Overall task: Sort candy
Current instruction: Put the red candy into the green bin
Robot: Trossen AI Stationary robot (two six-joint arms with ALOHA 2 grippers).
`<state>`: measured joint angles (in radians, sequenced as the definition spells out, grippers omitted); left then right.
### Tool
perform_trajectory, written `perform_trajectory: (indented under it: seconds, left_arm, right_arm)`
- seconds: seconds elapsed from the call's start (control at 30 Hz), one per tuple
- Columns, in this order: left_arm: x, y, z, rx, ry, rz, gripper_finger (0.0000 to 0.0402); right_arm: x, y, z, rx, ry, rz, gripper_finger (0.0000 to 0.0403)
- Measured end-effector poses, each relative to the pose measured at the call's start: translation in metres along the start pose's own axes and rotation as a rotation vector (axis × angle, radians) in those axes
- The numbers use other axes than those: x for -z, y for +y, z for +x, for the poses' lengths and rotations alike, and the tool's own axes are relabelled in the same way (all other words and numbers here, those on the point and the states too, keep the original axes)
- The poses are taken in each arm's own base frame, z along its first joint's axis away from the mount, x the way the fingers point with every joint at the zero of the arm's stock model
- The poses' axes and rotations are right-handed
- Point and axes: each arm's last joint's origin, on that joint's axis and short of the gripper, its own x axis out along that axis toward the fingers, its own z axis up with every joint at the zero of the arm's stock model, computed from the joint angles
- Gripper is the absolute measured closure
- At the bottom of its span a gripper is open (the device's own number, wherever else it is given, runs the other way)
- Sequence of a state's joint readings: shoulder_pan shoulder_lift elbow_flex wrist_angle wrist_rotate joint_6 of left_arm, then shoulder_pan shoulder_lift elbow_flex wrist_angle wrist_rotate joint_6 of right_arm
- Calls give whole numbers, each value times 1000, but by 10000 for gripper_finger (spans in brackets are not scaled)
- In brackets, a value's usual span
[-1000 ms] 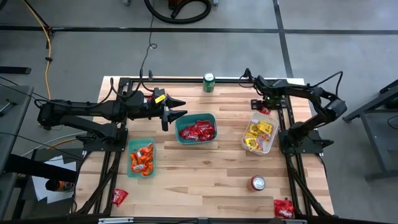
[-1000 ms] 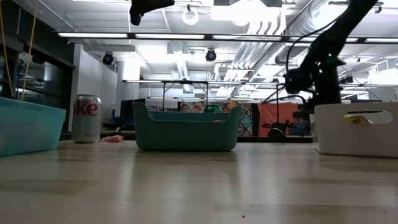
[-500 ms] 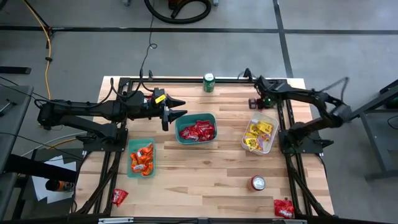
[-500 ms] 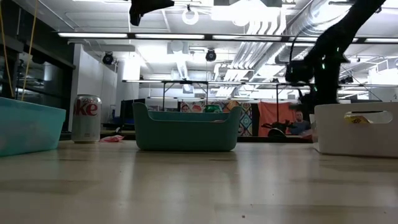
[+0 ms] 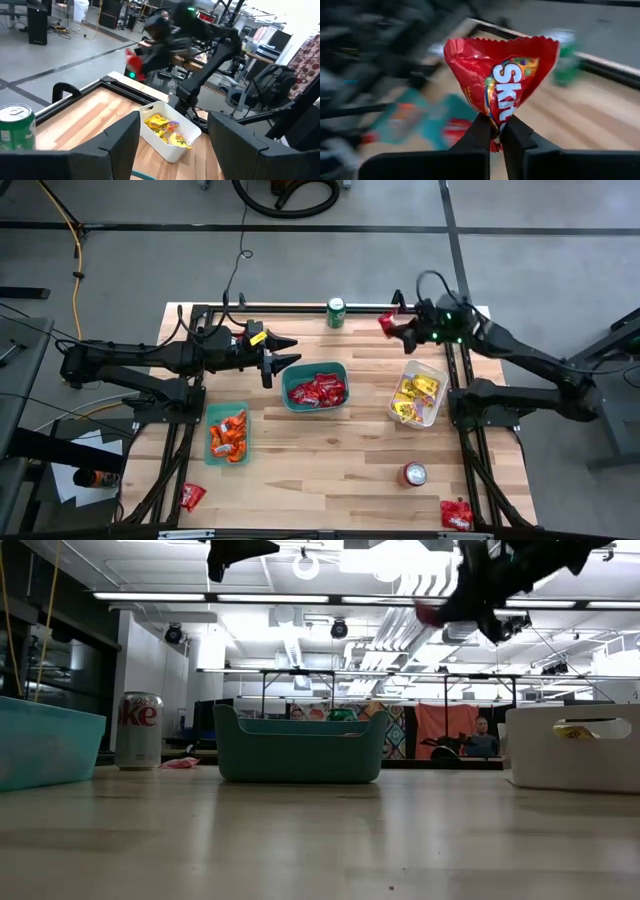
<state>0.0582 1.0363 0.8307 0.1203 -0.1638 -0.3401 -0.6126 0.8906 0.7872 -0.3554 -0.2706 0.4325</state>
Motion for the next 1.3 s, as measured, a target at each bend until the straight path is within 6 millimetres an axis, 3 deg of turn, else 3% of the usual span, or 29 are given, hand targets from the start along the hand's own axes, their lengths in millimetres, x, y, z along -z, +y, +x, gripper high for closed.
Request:
perform_trajectory:
  seconds: [0.2,0.37,0.47,0.73,0.97,1.1,1.3]
  left_arm:
    - [0,-1,0,21,3,0,184]
    - [0,-2,0,71,13,19,184]
    - [0,-6,-1,133,28,26,184]
    - [6,-20,-4,176,45,41,191]
    - [6,-20,-4,151,37,42,193]
    - [6,-20,-4,150,36,42,193]
    - [6,-19,-4,148,36,42,193]
  right_arm:
    - [19,63,3,-310,-134,-54,384]
    - [36,110,19,-452,-228,-147,393]
    - [47,128,35,-495,-263,-177,396]
    - [64,148,74,-492,-187,-210,397]
    - [57,154,75,-497,-199,-218,397]
    - [46,163,78,-431,-122,-244,398]
    - [28,177,106,-189,36,-461,385]
